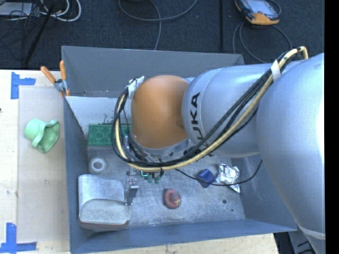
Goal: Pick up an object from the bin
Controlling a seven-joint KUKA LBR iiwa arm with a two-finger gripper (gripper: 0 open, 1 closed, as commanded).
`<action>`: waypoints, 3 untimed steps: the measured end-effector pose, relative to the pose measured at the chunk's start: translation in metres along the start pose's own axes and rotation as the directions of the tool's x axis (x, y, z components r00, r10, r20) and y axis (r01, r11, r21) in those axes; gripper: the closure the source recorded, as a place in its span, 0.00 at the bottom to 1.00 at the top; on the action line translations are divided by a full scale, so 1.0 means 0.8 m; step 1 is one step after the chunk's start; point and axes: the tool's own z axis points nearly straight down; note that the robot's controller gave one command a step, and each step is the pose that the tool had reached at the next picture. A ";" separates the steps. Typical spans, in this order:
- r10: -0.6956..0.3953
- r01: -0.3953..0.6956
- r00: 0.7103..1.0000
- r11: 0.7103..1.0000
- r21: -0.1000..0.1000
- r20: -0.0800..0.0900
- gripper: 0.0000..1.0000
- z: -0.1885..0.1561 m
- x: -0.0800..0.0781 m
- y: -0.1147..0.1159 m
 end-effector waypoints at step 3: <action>-0.047 0.047 0.999 0.999 -0.002 0.014 0.00 0.103 0.030 -0.193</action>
Offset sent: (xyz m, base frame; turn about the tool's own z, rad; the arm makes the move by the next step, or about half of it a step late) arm 0.0479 -0.0968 -0.0347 -0.0897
